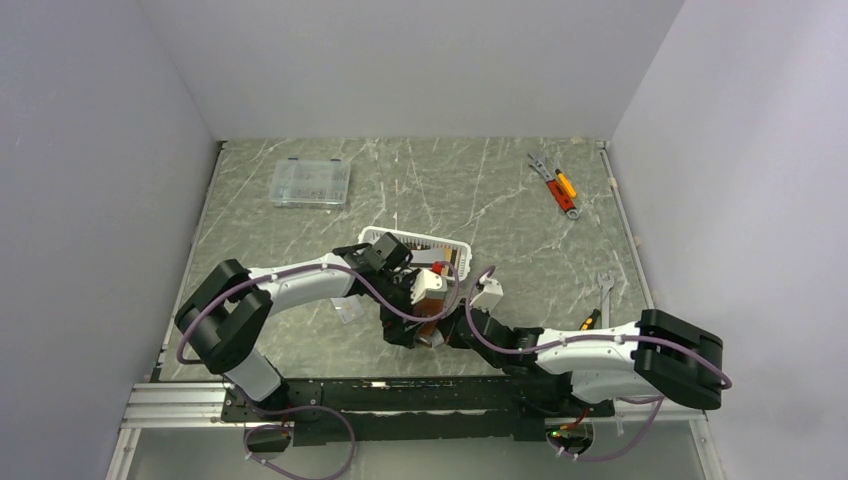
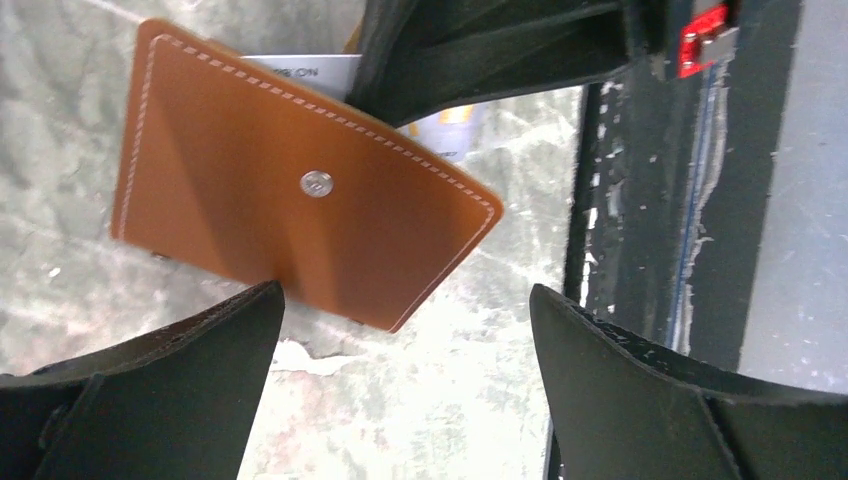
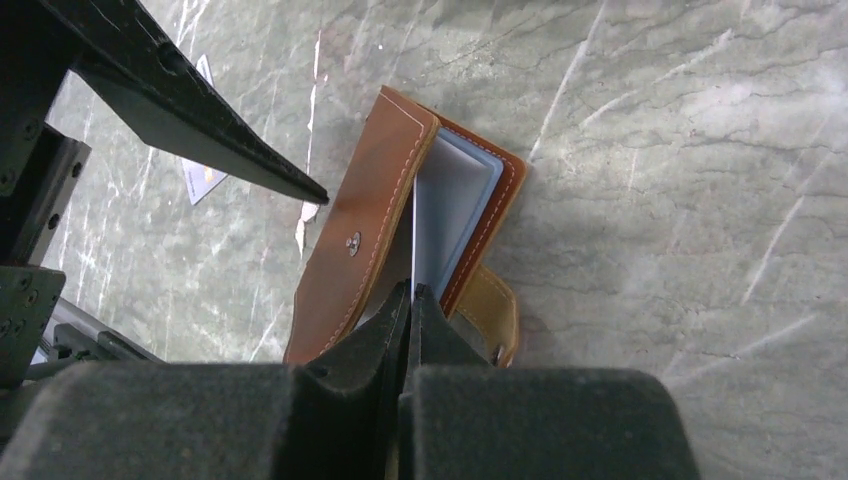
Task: Put the credit cards into the card holder
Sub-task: Open the card holder at the center of the board.
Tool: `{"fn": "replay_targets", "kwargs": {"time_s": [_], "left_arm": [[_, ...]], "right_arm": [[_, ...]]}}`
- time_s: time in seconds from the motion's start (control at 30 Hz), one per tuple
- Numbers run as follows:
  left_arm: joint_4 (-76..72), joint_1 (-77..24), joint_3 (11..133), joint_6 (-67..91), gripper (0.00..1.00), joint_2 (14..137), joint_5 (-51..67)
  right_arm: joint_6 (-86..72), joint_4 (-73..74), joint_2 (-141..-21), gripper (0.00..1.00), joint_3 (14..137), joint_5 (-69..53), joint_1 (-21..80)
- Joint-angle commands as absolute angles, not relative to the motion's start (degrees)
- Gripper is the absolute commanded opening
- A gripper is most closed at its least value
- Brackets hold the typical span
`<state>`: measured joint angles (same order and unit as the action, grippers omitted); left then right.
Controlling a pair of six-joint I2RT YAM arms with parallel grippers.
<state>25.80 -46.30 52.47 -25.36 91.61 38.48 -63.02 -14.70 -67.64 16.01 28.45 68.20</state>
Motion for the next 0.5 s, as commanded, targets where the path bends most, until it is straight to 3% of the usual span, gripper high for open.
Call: {"fn": "replay_targets", "kwargs": {"time_s": [0.0,0.13,0.47], "left_arm": [[25.7,-46.8,53.8,-24.1,0.99,86.8,28.3],[24.1,-50.2,53.8,-22.8,0.99,83.6,20.9],[25.3,-61.3,58.6,-25.4,0.99,89.1,13.1]], "right_arm": [[-61.3,-15.9,-71.5,0.00,16.7,28.1,68.5],[-61.3,-18.7,-74.1,0.00,16.4,27.4,68.5],[-62.0,-20.6,-73.6,0.00,14.8,28.7,69.4]]}}
